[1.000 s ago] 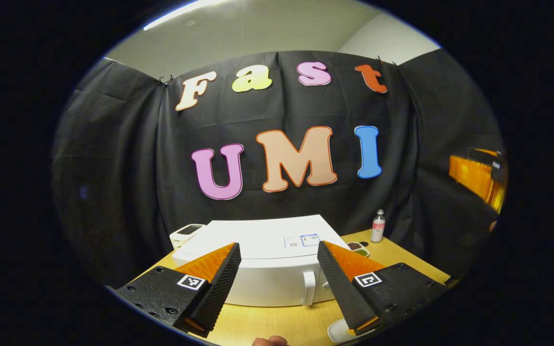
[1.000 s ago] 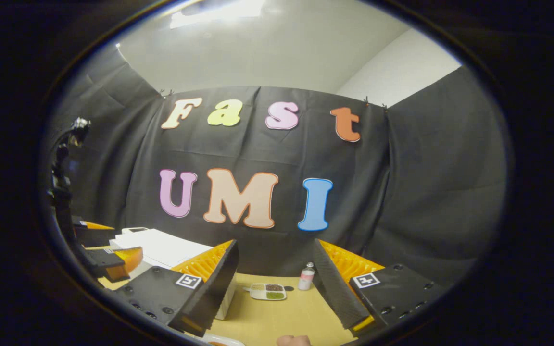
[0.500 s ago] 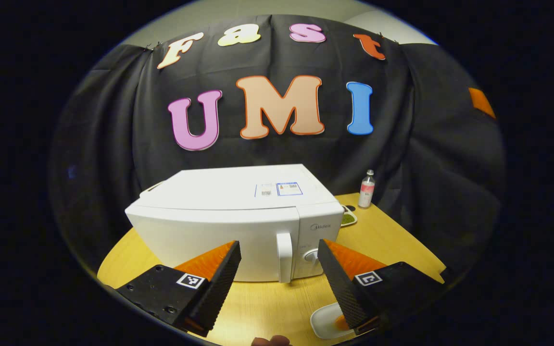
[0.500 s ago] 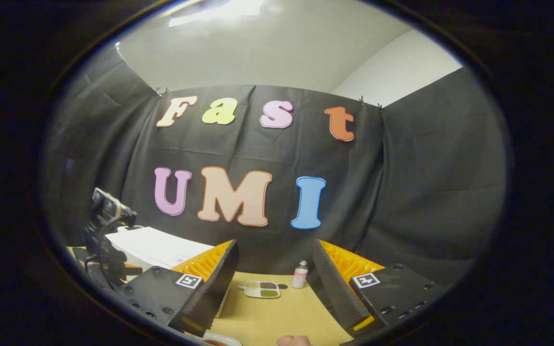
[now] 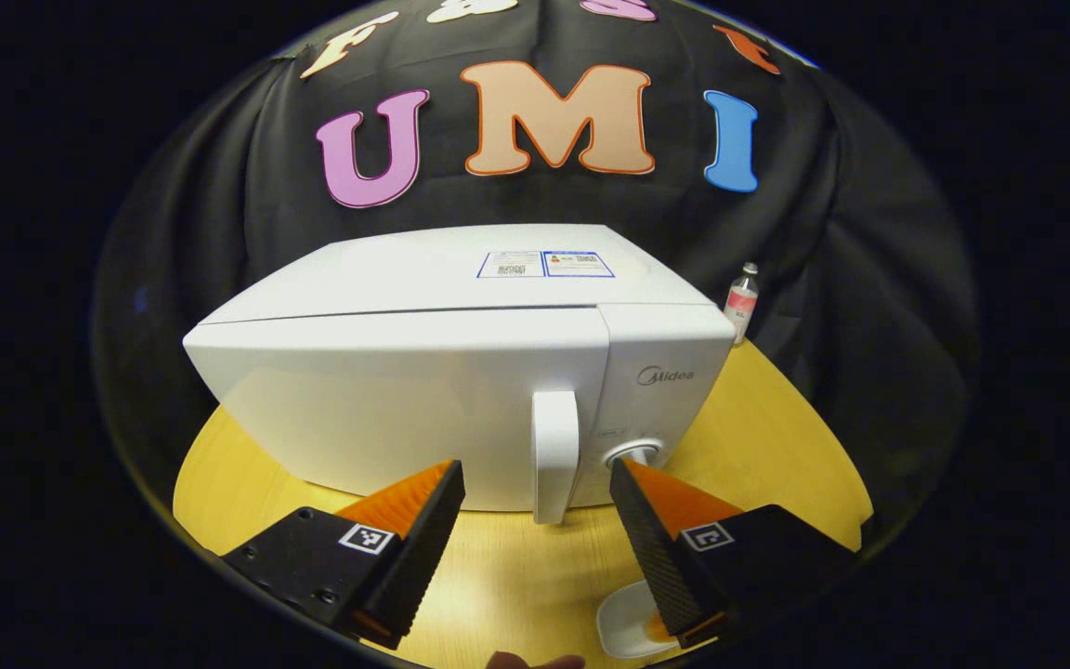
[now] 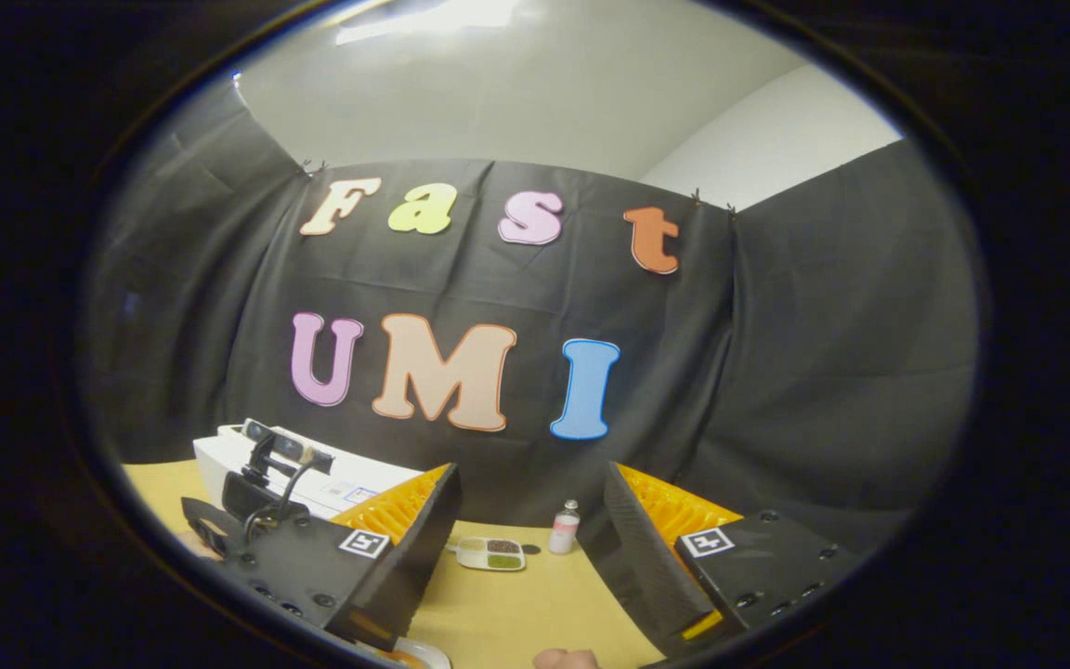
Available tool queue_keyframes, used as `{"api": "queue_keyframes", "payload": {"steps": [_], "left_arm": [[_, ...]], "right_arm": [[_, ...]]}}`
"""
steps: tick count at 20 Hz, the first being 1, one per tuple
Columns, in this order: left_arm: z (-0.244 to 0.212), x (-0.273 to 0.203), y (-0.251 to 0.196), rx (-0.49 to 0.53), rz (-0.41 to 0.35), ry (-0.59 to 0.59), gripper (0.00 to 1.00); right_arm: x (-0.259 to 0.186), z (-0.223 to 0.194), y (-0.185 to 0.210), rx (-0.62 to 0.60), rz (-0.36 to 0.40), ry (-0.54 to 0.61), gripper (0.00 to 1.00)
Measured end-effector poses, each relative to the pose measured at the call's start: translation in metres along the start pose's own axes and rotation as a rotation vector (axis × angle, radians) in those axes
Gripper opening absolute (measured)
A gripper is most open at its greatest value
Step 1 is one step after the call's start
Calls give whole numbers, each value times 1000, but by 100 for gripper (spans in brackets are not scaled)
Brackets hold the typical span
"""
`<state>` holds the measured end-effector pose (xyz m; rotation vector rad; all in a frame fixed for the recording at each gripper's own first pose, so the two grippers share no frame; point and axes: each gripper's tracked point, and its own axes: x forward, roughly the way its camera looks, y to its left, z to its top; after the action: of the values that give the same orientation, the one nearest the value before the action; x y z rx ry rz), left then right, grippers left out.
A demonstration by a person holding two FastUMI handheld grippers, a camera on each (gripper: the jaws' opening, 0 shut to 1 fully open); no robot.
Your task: Open the microwave oven with the left hand, put the food in, and close the microwave oven.
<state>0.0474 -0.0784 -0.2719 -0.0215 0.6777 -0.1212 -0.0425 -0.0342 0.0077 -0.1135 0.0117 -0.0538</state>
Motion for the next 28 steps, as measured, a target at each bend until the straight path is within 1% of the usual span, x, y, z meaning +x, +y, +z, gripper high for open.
{"api": "queue_keyframes", "payload": {"steps": [3, 5, 6, 7, 8, 9, 10, 11, 12, 15, 16, 18, 19, 20, 21, 23, 28], "left_arm": [[-5, 11, -3, 30, -7, 24, 96], [-4, 17, -2, 50, -7, 21, 93], [-4, 19, -2, 57, -10, 27, 88], [-7, 21, -5, 63, -18, 42, 84], [-12, 23, -10, 61, -42, 62, 77], [-15, 25, -14, 61, -63, 77, 73], [-15, 26, -11, 67, -53, 84, 53], [-19, 29, -14, 65, -64, 84, 41], [-14, 26, -13, 61, -72, 80, 25], [-15, 25, -13, 51, -92, 70, 19], [-15, 25, -12, 53, -95, 73, 16], [-16, 24, -13, 64, -96, 80, 10], [-15, 24, -13, 57, -94, 77, 8], [-15, 24, -13, 41, -94, 63, 4], [-13, 23, -13, 40, -95, 41, 2], [-13, 23, -14, 98, -99, 20, 2], [-14, 22, -13, 84, -116, 13, 2]], "right_arm": [[0, -3, -6, 6, -10, 10, 96], [0, -5, -6, 11, -10, 16, 96], [0, -6, -7, 12, -9, 17, 96], [0, -6, -6, 14, -7, 20, 96], [0, -10, -6, 15, -6, 27, 96], [1, -12, -6, 16, -5, 34, 96], [0, -14, -5, 16, -1, 41, 96], [0, -15, -4, 16, 3, 44, 96], [0, -15, -4, 16, 5, 44, 96], [1, -14, -3, 19, 8, 42, 96], [1, -15, -2, 22, 9, 43, 96], [1, -16, -1, 29, 15, 46, 96], [2, -15, 0, 31, 17, 45, 96], [2, -15, 1, 32, 19, 43, 96], [2, -14, 1, 30, 20, 42, 96], [2, -14, -1, 29, 17, 39, 96], [5, -14, -2, 31, 14, 39, 96]]}}
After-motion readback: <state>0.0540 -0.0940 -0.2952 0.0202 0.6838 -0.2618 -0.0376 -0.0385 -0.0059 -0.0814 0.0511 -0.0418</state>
